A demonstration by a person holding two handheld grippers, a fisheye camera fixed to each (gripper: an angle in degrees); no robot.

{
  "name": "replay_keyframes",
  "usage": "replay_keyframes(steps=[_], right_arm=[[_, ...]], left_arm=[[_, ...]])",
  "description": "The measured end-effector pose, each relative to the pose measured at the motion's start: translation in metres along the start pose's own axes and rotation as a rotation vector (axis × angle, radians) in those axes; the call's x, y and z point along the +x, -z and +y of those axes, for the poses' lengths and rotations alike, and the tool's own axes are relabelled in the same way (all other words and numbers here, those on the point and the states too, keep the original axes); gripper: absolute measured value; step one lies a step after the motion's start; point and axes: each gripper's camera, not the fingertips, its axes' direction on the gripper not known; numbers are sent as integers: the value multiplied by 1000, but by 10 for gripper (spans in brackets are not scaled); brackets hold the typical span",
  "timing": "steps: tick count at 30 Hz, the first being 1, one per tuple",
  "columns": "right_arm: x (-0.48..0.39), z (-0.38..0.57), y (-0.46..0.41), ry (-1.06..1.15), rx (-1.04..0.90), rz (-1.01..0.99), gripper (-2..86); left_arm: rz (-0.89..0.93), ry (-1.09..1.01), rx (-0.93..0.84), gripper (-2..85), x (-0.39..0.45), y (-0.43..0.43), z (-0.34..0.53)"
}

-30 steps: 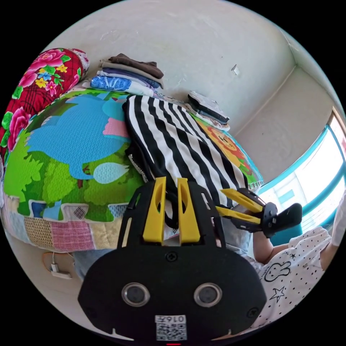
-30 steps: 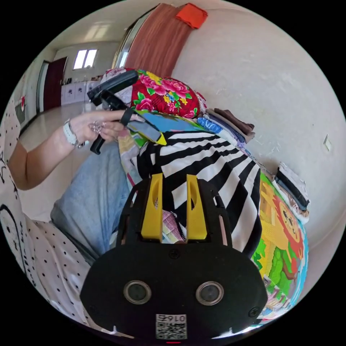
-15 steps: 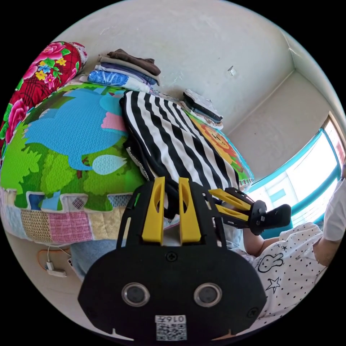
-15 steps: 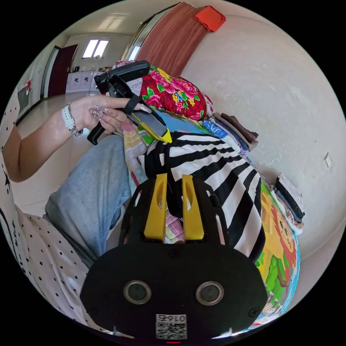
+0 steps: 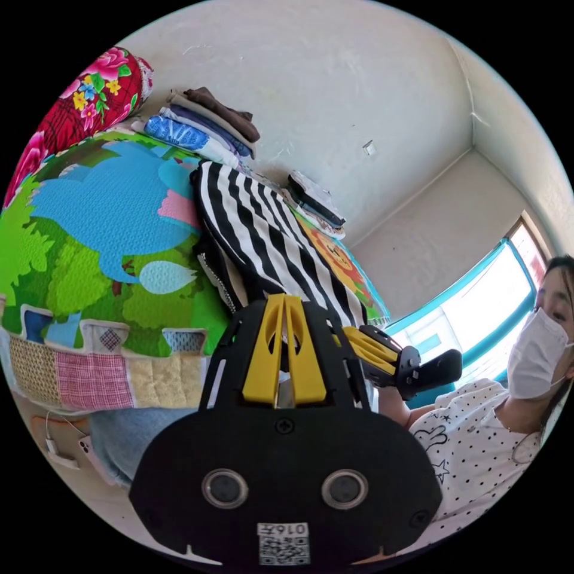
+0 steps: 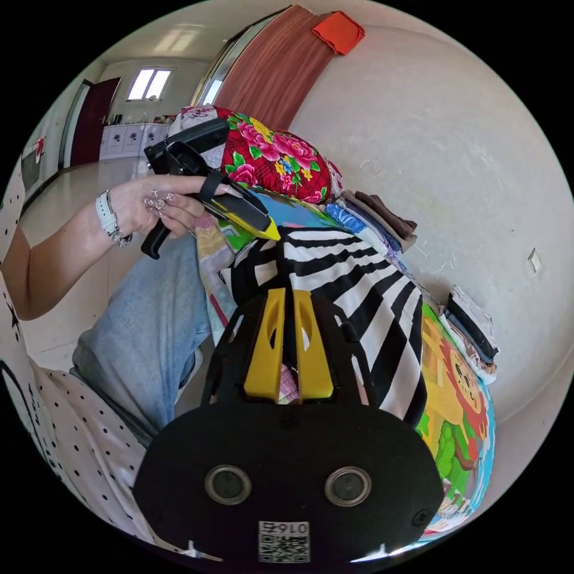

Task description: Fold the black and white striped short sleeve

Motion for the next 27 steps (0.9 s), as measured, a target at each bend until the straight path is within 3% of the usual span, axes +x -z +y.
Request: replay_keyframes(steps=[6,10,15,19,27], right_arm=[[-26,-7,-4,-17,50,-37,18],[-52,-1,-49,-7,-118,-75,35],[-49,21,-18,-13,10,-95,84],[-21,72,25,-101,95,63,103],[-11,160,37,-134,-73,196,116]], left_arm=[[-26,29,4,-7,1,3,23],[26,62,-48,3,-3,-12,40],[26,26,-55,15,14,-22,63],[24,-39,-39,10,36,-25,79],[56,-292,-130,-6,122,-95,96]])
